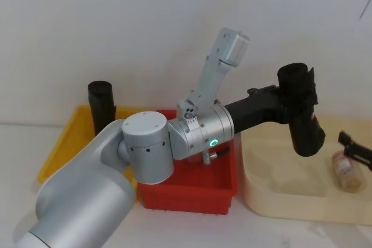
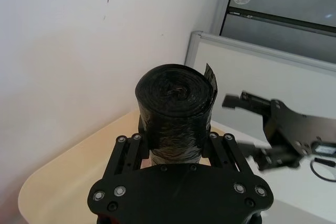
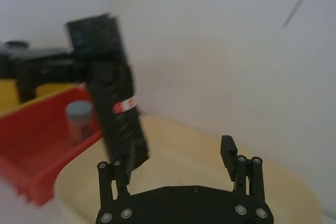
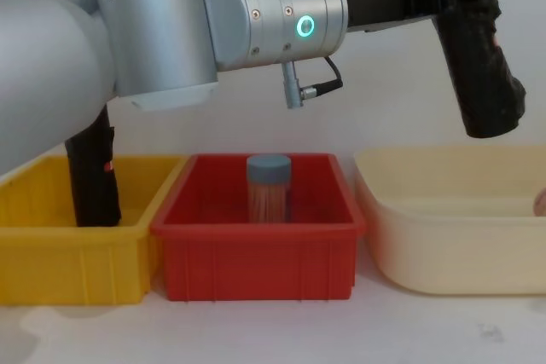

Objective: Pick up the garbage bag with the one hand and transfer it to the other hand.

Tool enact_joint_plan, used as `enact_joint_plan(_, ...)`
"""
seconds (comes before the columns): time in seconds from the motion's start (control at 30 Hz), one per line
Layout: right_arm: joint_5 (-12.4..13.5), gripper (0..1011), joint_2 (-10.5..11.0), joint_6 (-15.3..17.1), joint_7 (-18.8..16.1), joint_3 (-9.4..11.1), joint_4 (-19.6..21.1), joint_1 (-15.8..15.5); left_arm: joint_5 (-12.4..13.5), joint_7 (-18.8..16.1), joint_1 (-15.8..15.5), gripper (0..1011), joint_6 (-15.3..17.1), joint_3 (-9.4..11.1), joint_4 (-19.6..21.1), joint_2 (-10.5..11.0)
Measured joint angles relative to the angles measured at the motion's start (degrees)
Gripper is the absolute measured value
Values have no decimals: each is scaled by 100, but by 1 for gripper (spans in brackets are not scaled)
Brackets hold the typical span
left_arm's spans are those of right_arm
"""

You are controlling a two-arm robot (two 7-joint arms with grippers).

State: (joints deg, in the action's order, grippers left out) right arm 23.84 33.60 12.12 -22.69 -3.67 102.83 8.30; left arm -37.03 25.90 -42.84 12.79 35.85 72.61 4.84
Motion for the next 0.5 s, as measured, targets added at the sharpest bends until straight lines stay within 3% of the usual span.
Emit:
enact_joint_plan(0.3,190,1004,463,211,-591,-66,80,-124,0,0,-5,498,0,6,-5,-4)
enact_joint_plan(0.5,197,1004,559,243,-658,-110,120,-140,0,0,-6,498,0,6,-9,-7)
